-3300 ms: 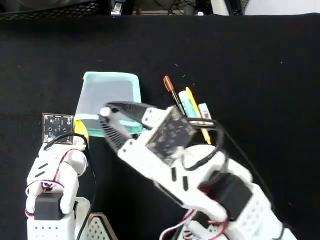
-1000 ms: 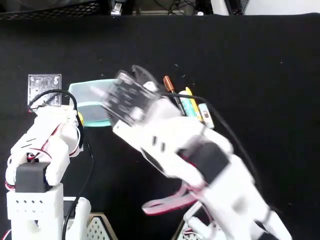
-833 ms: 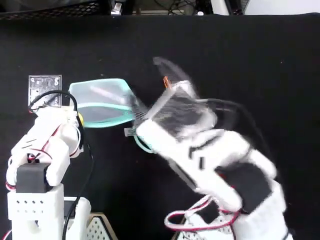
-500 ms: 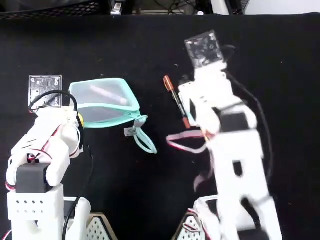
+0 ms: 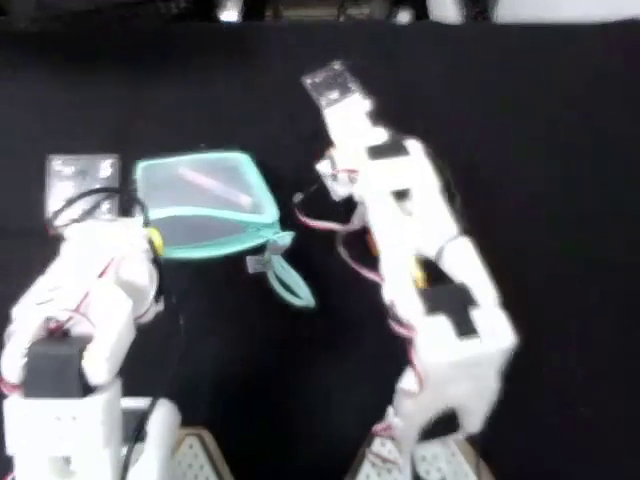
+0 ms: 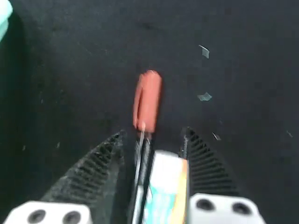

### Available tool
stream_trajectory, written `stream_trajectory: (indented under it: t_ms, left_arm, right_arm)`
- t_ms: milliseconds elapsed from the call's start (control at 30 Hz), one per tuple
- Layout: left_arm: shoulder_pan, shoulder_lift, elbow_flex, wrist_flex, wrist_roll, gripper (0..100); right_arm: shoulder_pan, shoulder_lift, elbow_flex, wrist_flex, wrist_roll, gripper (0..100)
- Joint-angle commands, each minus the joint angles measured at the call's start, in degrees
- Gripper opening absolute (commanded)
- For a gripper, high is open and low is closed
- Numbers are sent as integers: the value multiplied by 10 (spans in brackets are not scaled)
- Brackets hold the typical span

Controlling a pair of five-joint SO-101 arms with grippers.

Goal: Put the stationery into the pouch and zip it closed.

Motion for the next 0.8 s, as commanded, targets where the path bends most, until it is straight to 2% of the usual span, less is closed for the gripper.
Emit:
stream_trajectory:
  t_ms: [0,167,533,667,767]
  left_arm:
    - [2,-4,-3,-4,0,30]
    - [4,-4,-3,-4,0,30]
    - [4,-4,7,-8,0,30]
    - [4,-4,7,-8,0,30]
    - [2,-4,7,-8,0,30]
  right_arm:
    - [-8,73,-134,54,-4,161]
    - [4,137,-189,105,4,143]
    - [-21,182,-194,102,9,132]
    - [-13,182,-213,104,5,12]
    - [3,164,-212,102,-4,17]
